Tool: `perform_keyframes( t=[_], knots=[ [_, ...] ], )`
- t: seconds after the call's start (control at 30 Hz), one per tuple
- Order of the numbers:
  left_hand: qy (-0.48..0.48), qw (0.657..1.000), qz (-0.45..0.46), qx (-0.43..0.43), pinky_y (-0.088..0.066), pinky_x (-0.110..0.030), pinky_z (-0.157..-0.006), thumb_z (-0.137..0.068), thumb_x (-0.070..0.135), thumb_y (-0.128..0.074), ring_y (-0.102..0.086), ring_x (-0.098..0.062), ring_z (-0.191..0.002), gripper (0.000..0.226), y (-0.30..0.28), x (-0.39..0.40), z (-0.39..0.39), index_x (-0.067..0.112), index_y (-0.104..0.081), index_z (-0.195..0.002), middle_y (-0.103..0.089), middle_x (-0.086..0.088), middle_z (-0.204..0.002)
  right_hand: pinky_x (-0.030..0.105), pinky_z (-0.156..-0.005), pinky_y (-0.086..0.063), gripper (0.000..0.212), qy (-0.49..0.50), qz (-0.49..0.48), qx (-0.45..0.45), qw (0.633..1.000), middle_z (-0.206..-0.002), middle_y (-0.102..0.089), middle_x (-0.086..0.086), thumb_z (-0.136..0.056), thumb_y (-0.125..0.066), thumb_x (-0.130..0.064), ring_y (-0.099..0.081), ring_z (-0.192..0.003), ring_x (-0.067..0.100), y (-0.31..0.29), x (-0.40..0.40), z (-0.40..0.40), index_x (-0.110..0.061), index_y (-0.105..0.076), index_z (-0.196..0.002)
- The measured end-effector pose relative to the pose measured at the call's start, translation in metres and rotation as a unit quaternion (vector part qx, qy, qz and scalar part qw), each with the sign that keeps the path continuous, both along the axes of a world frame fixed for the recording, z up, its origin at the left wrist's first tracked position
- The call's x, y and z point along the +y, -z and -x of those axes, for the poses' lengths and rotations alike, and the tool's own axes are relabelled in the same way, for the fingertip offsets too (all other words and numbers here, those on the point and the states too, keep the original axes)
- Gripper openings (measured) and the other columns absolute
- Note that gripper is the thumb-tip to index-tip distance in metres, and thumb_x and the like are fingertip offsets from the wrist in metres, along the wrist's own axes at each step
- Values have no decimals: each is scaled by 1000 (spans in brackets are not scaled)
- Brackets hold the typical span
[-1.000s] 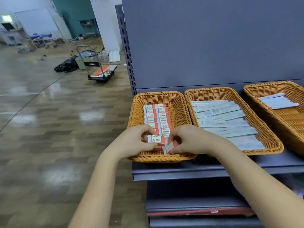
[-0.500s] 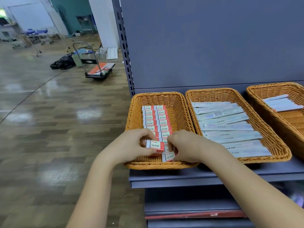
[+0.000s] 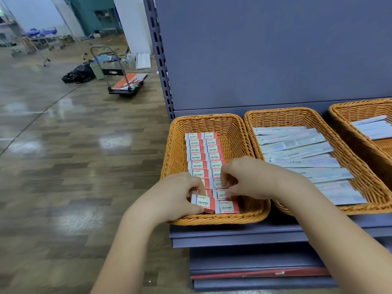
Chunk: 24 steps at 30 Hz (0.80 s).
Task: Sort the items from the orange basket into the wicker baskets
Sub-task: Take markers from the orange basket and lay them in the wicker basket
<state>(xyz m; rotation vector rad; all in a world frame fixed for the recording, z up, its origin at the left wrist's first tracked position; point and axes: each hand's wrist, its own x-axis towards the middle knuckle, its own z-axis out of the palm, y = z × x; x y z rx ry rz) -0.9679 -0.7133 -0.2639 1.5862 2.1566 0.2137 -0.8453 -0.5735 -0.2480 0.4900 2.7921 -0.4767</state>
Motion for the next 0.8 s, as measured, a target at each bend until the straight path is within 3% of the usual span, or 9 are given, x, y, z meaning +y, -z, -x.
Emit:
perform_keyframes(
  t=[0.2,0.33,0.53,0.8],
  knots=[
    [10,999,23,21,-38,-15,-67,-82,34,-71,-45,-5,-85,27,5,9,-4,24,-55,-102,-49,11,-97,21,-70,-35,11,7,12,26,1000,-87,-46,-11,-90,-60,-26,-45,-85,9,2,1,8,-22,-57,-100],
    [21,999,38,20,-43,-20,-75,-81,32,-71,-47,-7,-87,26,6,14,-5,25,-48,-91,-50,9,-98,22,-72,-38,10,7,18,25,1000,-90,-47,-9,-89,-60,-25,-45,-86,11,5,0,11,-25,-50,-92],
    [30,996,71,-42,-39,-13,-68,-82,31,-71,-45,0,-75,29,-1,15,3,24,-57,-106,-50,12,-96,22,-72,-37,10,6,13,28,1000,-94,-49,-7,-89,-61,-26,-45,-87,11,9,1,12,-23,-53,-95],
    [10,997,73,-16,-43,-19,-69,-83,27,-70,-51,-3,-77,17,1,25,3,28,-58,-95,-56,12,-88,25,-75,-41,11,12,-17,44,999,-97,-52,-5,-91,-58,-26,-47,-89,13,16,1,12,-20,-56,-99]
  ],
)
